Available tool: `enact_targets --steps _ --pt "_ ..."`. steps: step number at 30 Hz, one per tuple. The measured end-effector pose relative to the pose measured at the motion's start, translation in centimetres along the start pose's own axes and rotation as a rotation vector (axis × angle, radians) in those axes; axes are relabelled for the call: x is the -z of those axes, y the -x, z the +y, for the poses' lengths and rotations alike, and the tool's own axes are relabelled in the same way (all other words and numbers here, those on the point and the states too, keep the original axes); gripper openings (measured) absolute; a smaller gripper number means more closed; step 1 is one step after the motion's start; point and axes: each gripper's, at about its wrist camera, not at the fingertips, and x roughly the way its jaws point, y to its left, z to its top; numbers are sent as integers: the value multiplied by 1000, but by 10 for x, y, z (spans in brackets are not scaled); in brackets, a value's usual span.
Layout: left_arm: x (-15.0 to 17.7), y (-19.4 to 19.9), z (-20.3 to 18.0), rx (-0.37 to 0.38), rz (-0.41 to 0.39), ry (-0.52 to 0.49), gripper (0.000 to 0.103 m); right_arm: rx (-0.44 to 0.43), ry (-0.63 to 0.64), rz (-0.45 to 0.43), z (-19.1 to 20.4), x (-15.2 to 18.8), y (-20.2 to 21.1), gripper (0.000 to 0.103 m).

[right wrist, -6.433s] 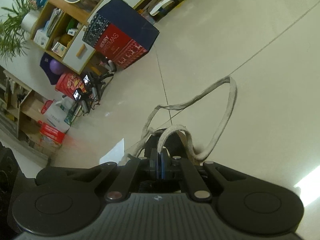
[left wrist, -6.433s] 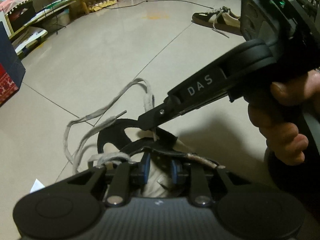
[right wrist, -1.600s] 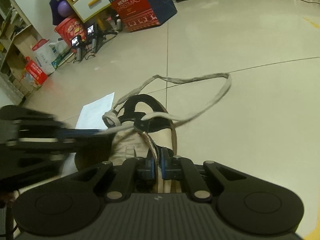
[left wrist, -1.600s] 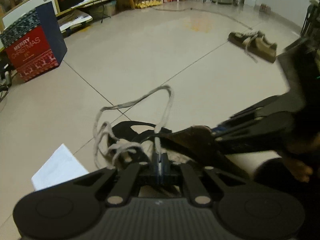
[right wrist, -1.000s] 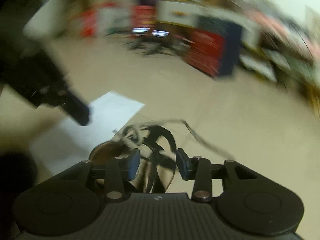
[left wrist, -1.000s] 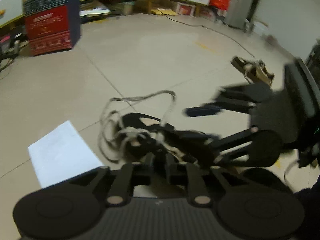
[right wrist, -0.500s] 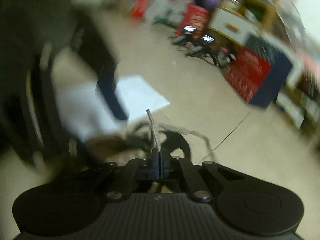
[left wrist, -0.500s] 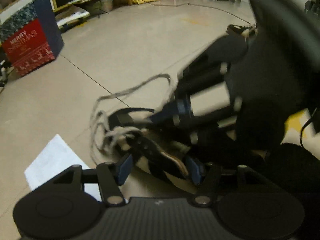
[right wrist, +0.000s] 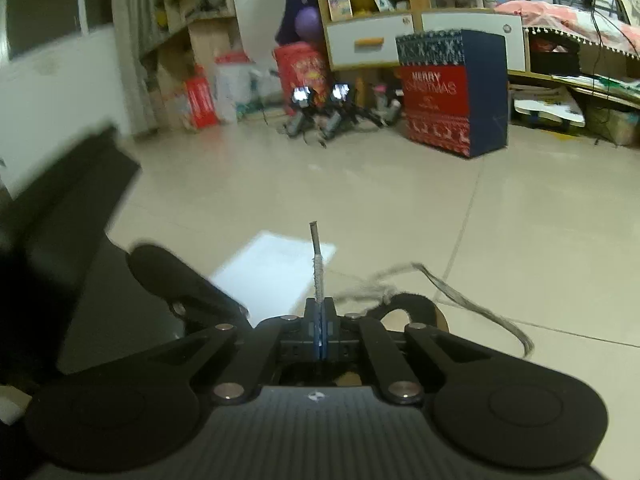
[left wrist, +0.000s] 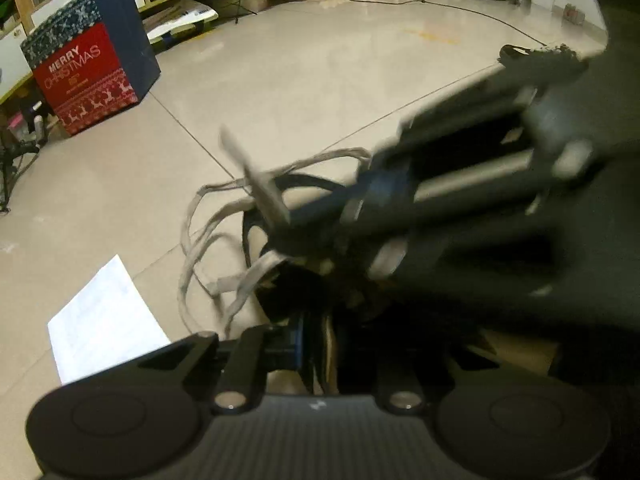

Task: Lace up shoes with both hands
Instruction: 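Pull the lace tip up out of the eyelet with the right tool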

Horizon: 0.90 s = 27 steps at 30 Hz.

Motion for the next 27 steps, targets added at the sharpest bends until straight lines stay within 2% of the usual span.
enact_targets --steps 3,6,8,11,14,16,19,20,21,22,23,27 --pt "-4 12 -7 -31 -34 -29 19 61 -60 29 -15 7 -9 2" --pt "-3 32 -9 -30 -102 -99 21 35 -196 -6 -36 9 0 2" --pt "-3 38 -18 13 -138 -195 21 17 -292 -9 -49 12 1 2" --pt "5 28 -33 63 -112 -358 22 -15 -444 -10 -67 15 -2 2" --pt "19 24 -49 37 -91 -533 22 -1 -463 -3 -70 17 0 2" --pt "22 26 -56 25 -103 -587 22 0 -462 0 -70 17 1 2" --pt "16 14 -60 23 -103 -569 23 -38 -448 -14 -63 15 0 2" --pt "13 8 -59 46 -92 -524 21 -47 -428 -9 -60 12 -4 2" --pt "10 2 -58 68 -80 -479 15 -51 -396 6 -53 11 -7 2" --pt "7 -4 -56 92 -69 -435 4 -55 -383 17 -50 11 -10 2" --pt "6 -7 -55 116 -59 -401 0 -59 -376 26 -48 12 -12 2" --pt "6 -13 -52 134 -42 -332 0 -104 -410 25 -53 12 -10 2"
